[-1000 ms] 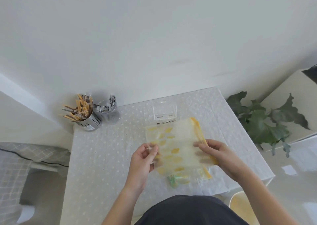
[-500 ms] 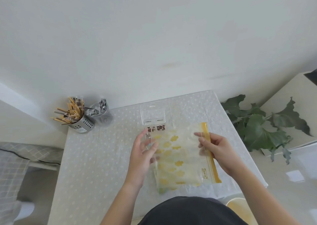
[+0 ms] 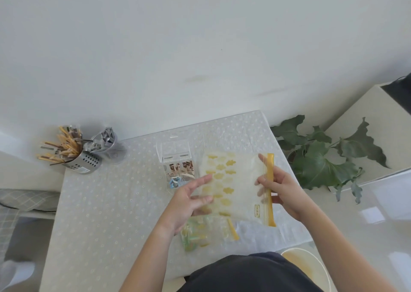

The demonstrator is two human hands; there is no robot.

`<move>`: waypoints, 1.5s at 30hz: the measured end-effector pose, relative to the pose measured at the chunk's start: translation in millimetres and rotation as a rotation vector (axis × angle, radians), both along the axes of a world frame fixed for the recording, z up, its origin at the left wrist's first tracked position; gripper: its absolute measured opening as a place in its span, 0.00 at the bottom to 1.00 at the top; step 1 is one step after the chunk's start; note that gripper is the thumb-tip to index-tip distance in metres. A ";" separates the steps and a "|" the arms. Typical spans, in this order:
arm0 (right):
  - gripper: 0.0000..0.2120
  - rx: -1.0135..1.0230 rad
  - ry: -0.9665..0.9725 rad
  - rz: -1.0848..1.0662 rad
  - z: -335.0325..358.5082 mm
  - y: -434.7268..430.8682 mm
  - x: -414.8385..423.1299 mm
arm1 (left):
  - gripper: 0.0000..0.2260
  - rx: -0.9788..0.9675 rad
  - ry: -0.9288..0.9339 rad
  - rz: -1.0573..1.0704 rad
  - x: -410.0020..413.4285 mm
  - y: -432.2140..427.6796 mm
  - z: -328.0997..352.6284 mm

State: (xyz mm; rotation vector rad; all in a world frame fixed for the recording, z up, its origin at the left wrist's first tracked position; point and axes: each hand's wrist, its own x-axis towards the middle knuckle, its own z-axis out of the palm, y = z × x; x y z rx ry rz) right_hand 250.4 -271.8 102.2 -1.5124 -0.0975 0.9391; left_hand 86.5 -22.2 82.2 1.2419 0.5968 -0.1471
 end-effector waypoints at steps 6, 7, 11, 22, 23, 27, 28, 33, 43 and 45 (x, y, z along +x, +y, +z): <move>0.18 -0.183 -0.048 0.003 -42.8 -9.4 41.2 | 0.25 0.169 0.104 0.090 22.5 -12.0 -41.8; 0.15 -0.218 -0.060 -0.019 -53.7 -7.8 47.2 | 0.22 0.207 0.118 0.107 28.1 -15.1 -49.8; 0.10 -0.327 -0.123 -0.102 -91.5 4.4 69.4 | 0.15 0.369 0.182 0.146 49.1 -25.8 -83.6; 0.25 -0.743 -0.485 0.003 -163.0 32.7 98.0 | 0.24 0.669 0.355 -0.056 89.5 -43.0 -149.9; 0.26 -0.777 -0.517 0.028 -166.8 31.7 95.5 | 0.26 0.705 0.374 -0.087 89.3 -45.2 -149.9; 0.21 -0.744 -0.571 0.096 -166.9 33.0 75.4 | 0.22 0.898 0.327 -0.074 73.5 -55.0 -141.7; 0.19 -0.723 -0.564 0.119 -164.2 35.0 68.0 | 0.21 0.937 0.317 -0.073 66.1 -56.7 -138.8; 0.03 -0.624 -0.429 0.284 -160.8 48.3 20.8 | 0.18 1.056 0.393 -0.108 14.0 -56.4 -134.4; 0.15 -0.704 -0.162 0.339 -172.8 70.7 -59.2 | 0.27 1.056 0.473 -0.303 -57.4 -41.0 -145.2; 0.15 -0.705 -0.126 0.329 -169.0 75.4 -65.7 | 0.27 1.045 0.460 -0.319 -62.0 -37.4 -149.1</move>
